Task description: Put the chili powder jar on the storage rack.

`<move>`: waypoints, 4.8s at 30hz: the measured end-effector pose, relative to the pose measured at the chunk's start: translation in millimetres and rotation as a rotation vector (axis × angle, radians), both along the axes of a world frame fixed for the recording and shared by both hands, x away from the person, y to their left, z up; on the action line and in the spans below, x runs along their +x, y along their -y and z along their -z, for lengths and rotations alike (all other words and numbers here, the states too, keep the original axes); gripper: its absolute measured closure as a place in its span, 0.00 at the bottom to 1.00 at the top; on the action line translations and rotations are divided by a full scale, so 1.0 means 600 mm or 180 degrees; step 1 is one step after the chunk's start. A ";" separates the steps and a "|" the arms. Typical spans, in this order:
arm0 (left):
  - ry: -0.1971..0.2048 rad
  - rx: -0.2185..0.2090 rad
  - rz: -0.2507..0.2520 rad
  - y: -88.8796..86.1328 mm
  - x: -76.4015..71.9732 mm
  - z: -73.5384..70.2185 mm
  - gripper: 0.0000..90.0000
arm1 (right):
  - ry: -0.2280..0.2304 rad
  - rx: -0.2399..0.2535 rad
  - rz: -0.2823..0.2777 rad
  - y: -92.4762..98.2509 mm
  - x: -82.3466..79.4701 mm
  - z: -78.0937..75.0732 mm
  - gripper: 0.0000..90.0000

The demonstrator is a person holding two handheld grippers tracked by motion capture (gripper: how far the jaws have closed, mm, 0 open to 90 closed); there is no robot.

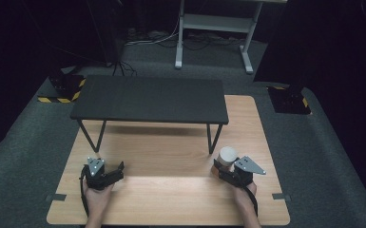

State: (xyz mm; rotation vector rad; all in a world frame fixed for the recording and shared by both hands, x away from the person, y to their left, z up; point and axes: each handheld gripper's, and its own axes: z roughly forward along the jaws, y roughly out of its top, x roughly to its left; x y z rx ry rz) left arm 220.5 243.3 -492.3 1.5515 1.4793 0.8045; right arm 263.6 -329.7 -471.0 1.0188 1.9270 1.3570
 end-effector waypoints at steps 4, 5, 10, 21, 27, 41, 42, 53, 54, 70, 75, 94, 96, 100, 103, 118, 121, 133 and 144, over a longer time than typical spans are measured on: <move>-0.0001 0.0003 -0.0001 0.000 0.000 0.000 0.07 | 0.0008 -0.0040 -0.0019 0.000 -0.001 -0.003 0.37; 0.0000 0.0003 -0.0001 0.000 0.000 0.000 0.07 | 0.0007 -0.0069 -0.0029 0.000 -0.001 -0.005 0.37; -0.0001 0.0011 0.0002 0.001 0.000 0.000 0.07 | 0.0012 -0.0091 -0.0053 0.005 -0.005 -0.012 0.37; -0.0006 0.0026 -0.0001 0.002 0.001 0.000 0.07 | 0.0120 -0.0021 -0.0272 0.022 -0.003 -0.064 0.37; -0.0002 0.0021 -0.0001 0.001 0.001 0.000 0.07 | 0.0176 0.0025 -0.0412 0.024 0.005 -0.098 0.37; 0.0011 0.0007 -0.0005 0.001 0.000 0.001 0.07 | 0.0411 0.0204 -0.0956 0.016 0.062 -0.229 0.37; 0.0011 0.0007 -0.0004 0.001 0.000 0.001 0.07 | 0.0431 0.0206 -0.0982 0.013 0.067 -0.238 0.37; 0.0021 0.0002 -0.0005 0.001 -0.001 0.001 0.07 | 0.0481 0.0135 -0.0896 -0.059 0.134 -0.325 0.37; 0.0025 -0.0005 -0.0010 0.000 -0.001 0.001 0.07 | 0.0474 0.0117 -0.0872 -0.066 0.141 -0.330 0.37; 0.0030 -0.0016 -0.0018 0.000 -0.001 0.001 0.07 | 0.0263 -0.0010 -0.0619 -0.147 0.203 -0.338 0.37; 0.0029 -0.0009 -0.0013 0.001 -0.001 0.001 0.07 | 0.0207 0.0066 -0.0587 -0.147 0.209 -0.336 0.37; 0.0025 -0.0016 -0.0009 0.000 -0.001 0.002 0.07 | 0.0082 0.0248 -0.0546 -0.130 0.204 -0.336 0.14; 0.0028 -0.0025 -0.0002 0.000 -0.001 0.002 0.07 | 0.0103 0.0255 -0.0495 -0.123 0.194 -0.332 0.12; 0.0026 -0.0020 0.0008 -0.001 -0.001 0.002 0.07 | 0.0135 0.0247 -0.0458 -0.098 0.173 -0.317 0.11; 0.0020 -0.0016 0.0007 0.000 0.000 0.001 0.07 | 0.0169 0.0275 -0.0442 -0.067 0.146 -0.297 0.11; -0.0012 0.0011 0.0040 -0.001 0.001 -0.001 0.07 | 0.0459 0.0593 -0.0409 0.075 0.006 -0.129 0.12; -0.0008 0.0019 0.0040 0.000 0.001 0.000 0.07 | 0.0301 0.0520 -0.0132 0.093 -0.026 -0.060 0.12; -0.0012 0.0022 0.0040 0.001 0.001 -0.001 0.07 | -0.0145 0.0387 0.0395 0.094 -0.050 0.051 0.12; -0.0018 0.0048 0.0020 0.004 0.001 -0.001 0.07 | -0.0033 0.0353 0.0422 0.090 -0.062 0.067 0.13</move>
